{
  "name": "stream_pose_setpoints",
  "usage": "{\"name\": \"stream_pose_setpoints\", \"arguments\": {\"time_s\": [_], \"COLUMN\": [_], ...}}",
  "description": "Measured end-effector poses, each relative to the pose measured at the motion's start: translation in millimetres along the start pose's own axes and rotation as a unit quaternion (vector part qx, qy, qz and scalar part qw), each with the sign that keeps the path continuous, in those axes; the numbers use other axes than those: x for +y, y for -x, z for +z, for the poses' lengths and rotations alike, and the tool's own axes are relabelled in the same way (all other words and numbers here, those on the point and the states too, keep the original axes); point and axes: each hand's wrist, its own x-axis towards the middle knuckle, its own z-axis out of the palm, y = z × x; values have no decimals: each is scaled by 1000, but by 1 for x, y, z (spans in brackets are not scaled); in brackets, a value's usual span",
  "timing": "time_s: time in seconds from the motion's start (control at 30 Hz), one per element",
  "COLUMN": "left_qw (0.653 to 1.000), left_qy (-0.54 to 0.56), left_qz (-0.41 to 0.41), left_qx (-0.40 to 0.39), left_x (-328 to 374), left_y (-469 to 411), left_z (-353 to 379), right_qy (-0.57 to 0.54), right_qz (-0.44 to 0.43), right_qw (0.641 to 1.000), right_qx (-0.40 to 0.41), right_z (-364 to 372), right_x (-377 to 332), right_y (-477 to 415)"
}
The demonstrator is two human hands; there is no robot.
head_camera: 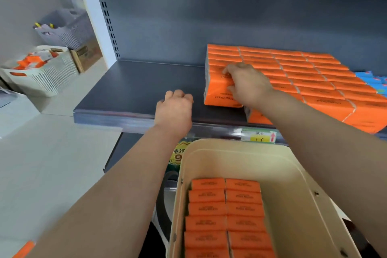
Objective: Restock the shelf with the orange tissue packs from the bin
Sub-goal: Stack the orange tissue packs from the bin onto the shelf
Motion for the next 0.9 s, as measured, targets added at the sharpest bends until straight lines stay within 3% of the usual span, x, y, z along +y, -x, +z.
{"name": "stream_pose_setpoints", "arguments": {"time_s": [0.43,0.7,0.8,0.9], "left_qw": [998,990,981,982], "left_qy": [46,113,176,154], "left_qz": [-3,44,52,107], "left_qx": [40,75,67,-28], "left_x": [-13,-9,2,24], "left_y": [-15,-11,5,45], "left_z": [9,-5,-6,12], "right_qy": [76,62,32,34], "right_qz": [7,-99,-138,-127], "right_qw": [996,986,988,990], "right_qx": [40,121,64,-48], "right_z": [43,36,48,73], "right_x": [2,-8,-1,11], "right_y": [-35,19,73,147]}}
